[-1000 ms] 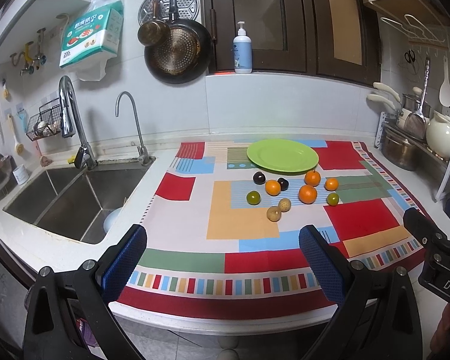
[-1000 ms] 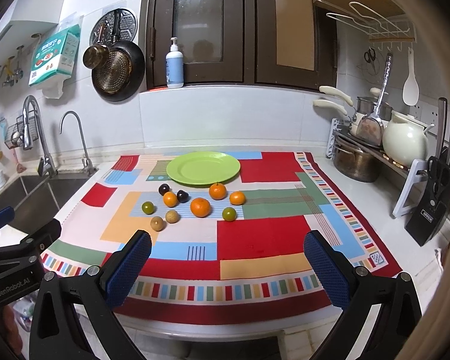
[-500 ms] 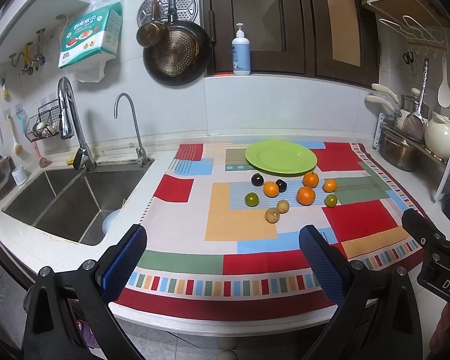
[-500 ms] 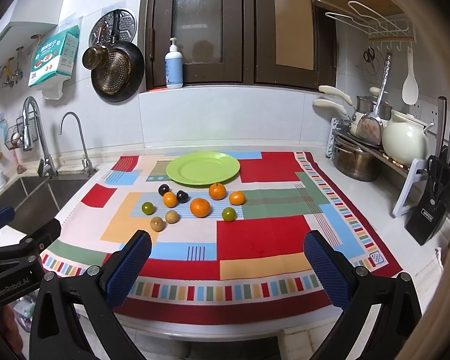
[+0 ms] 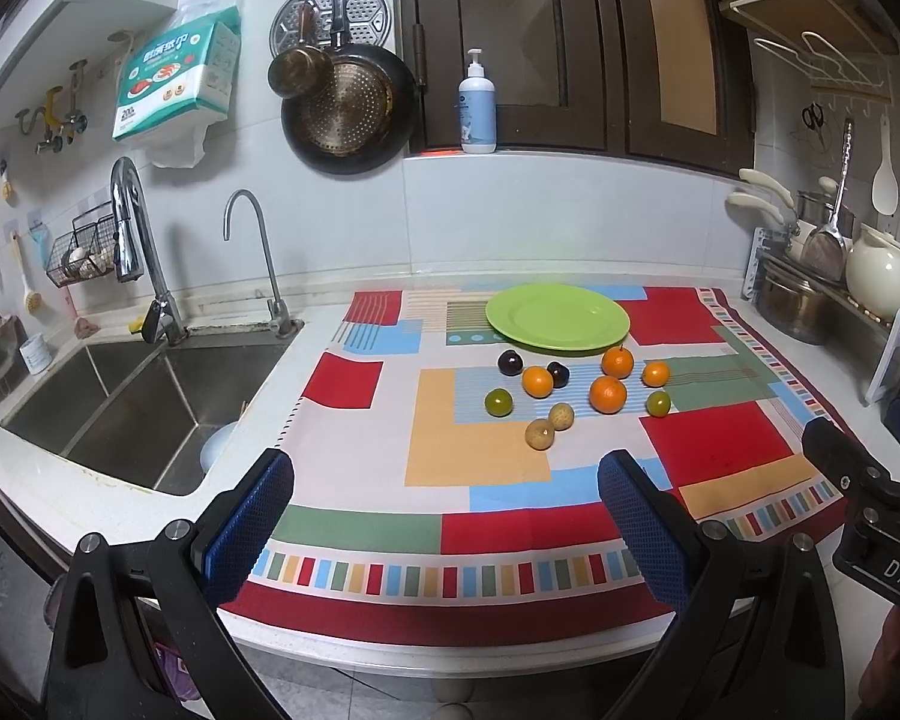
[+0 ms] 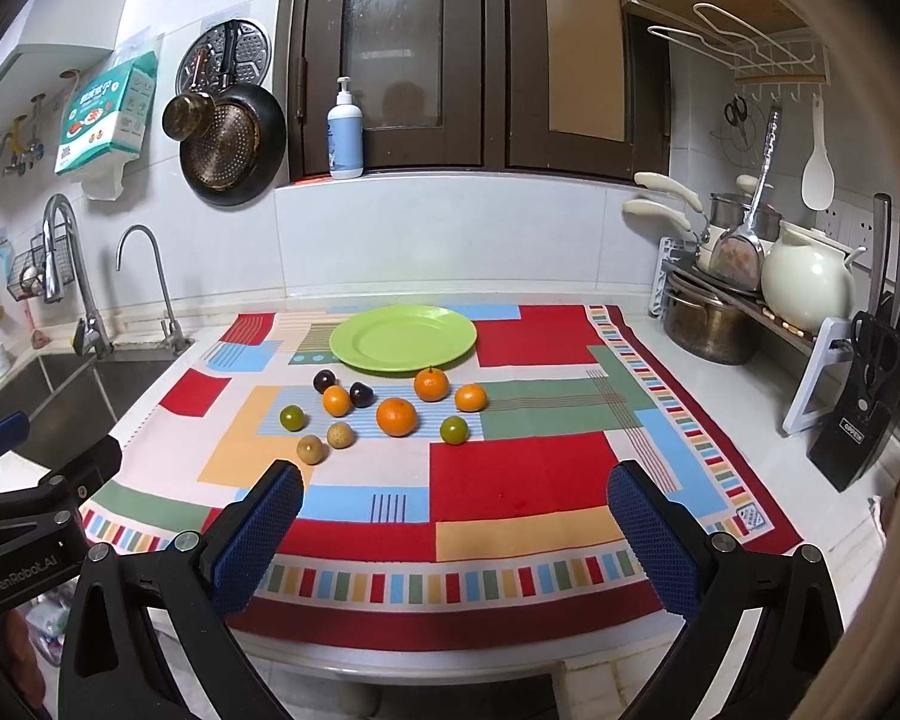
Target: Organize fruits
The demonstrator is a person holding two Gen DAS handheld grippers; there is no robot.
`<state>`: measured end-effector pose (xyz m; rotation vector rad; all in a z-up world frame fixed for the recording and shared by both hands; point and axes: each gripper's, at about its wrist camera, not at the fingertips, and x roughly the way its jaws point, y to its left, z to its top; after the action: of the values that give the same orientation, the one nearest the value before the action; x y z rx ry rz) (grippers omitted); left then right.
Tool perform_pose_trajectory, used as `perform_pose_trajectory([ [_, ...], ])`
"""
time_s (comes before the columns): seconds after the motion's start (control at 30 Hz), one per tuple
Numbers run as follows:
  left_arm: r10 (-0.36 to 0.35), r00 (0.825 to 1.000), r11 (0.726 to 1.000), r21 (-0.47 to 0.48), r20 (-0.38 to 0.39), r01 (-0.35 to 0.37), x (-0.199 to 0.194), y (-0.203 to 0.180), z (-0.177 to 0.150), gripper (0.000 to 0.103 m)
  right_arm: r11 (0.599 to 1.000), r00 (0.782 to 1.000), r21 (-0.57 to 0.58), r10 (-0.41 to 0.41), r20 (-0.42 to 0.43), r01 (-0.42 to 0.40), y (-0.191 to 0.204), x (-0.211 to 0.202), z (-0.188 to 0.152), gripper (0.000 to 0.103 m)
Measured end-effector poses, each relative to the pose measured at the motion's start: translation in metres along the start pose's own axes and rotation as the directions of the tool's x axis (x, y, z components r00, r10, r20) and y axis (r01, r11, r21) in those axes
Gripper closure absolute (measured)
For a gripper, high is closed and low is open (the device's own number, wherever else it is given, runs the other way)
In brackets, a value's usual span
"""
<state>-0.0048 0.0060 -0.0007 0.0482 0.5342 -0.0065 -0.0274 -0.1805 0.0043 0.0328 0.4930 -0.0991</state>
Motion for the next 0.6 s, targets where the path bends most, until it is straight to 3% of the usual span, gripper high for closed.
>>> perform_pose_trajectory([
  [0.6, -0.023, 1.000, 0.999, 0.038, -0.017, 0.024, 0.026, -0.006, 0.005, 0.000, 1.000, 1.000, 0.005, -0.010, -0.030, 0.010, -0.002, 0.019, 0.002, 0.001],
])
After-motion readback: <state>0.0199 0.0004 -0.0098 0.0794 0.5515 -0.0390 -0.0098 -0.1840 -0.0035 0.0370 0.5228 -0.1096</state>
